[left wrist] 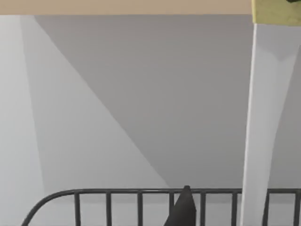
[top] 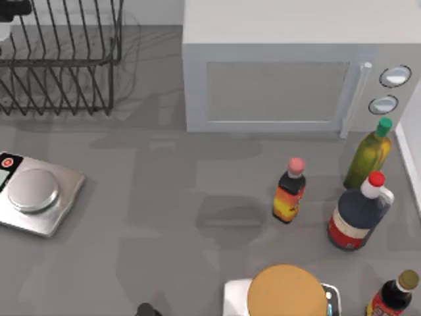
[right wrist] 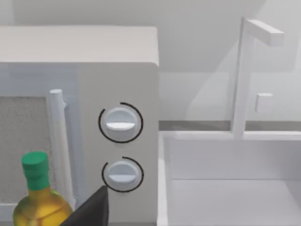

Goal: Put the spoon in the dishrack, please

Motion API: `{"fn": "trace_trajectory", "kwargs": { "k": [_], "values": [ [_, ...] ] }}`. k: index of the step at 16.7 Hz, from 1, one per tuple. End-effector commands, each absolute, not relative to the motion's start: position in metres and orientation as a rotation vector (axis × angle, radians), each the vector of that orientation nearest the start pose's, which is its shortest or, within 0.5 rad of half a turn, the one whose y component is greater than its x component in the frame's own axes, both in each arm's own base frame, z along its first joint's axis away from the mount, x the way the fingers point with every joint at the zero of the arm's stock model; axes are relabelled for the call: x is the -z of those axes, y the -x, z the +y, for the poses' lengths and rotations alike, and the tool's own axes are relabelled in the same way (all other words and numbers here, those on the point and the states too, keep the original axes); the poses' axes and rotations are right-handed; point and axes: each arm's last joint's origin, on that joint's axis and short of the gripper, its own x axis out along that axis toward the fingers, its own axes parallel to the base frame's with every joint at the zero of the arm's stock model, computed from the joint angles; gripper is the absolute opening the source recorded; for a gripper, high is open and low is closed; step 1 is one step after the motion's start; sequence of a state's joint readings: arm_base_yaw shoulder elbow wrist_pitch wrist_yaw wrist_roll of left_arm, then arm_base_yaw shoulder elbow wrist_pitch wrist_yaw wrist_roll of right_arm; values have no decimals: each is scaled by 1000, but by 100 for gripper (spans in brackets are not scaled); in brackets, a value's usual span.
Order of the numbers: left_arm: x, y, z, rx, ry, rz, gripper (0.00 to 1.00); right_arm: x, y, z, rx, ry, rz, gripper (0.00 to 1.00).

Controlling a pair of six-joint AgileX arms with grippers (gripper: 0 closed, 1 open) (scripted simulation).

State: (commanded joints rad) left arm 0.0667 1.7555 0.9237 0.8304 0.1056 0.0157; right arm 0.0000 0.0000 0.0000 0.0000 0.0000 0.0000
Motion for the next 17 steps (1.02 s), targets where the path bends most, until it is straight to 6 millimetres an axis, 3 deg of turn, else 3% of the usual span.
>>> {"fn": "trace_trajectory", "kwargs": {
  "k": [11,17],
  "values": [
    [-218,-381,25,20,0,0,98,-160,-106,-1,0,0,0,100],
    [-218,-381,25,20,0,0,100,-160,-106,-1,0,0,0,100]
  ]
}}
